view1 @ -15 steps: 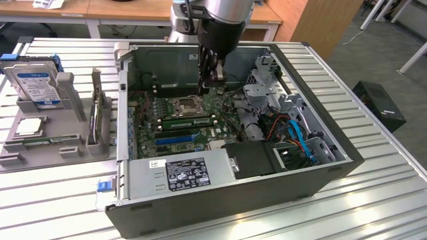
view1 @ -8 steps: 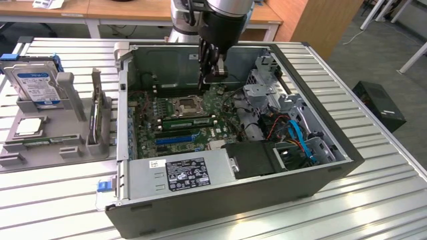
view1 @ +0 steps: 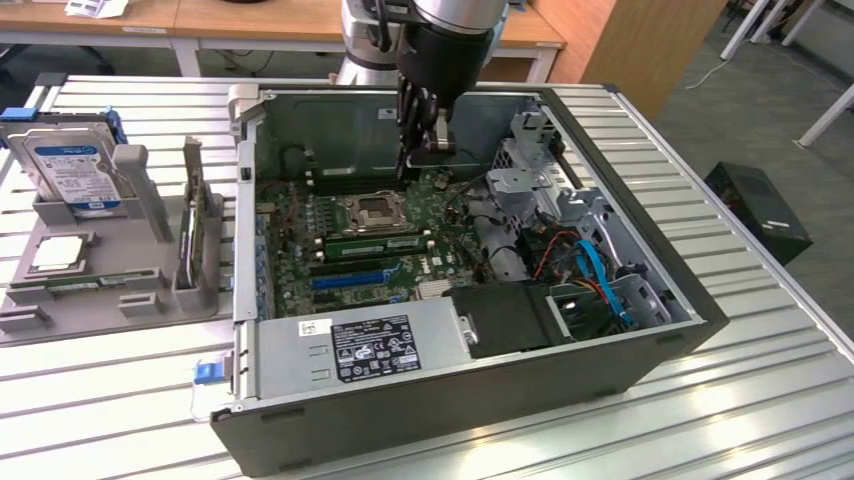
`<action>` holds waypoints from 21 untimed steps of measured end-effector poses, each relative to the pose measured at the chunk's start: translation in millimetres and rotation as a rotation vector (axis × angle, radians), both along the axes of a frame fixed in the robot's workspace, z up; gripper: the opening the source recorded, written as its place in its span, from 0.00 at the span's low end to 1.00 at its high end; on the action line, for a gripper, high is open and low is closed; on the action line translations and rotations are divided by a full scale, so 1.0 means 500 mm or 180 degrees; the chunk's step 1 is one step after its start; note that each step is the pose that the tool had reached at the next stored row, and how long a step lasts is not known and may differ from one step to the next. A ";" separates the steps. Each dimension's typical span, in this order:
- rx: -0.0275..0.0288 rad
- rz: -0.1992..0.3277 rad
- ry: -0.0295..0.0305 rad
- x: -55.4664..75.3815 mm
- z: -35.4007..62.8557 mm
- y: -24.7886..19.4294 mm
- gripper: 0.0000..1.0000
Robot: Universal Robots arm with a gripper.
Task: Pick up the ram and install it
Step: 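Press down the ram until it locks into place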
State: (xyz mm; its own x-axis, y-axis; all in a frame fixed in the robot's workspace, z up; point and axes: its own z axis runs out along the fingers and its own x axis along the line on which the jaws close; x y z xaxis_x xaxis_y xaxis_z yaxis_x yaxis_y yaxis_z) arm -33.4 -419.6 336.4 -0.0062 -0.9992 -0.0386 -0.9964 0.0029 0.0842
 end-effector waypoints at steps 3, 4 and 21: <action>0.0000 0.0000 0.0000 0.000 0.000 0.0000 0.19; 0.0000 0.0000 0.0000 0.000 0.000 0.0000 0.19; 0.0000 0.0001 -0.0046 -0.002 0.000 -0.0002 0.11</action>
State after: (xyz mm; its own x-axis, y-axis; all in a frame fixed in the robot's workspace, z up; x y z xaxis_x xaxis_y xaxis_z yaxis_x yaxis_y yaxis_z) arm -34.4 -419.7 336.5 -0.0052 -0.9992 -0.0386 -0.9976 0.0025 0.0697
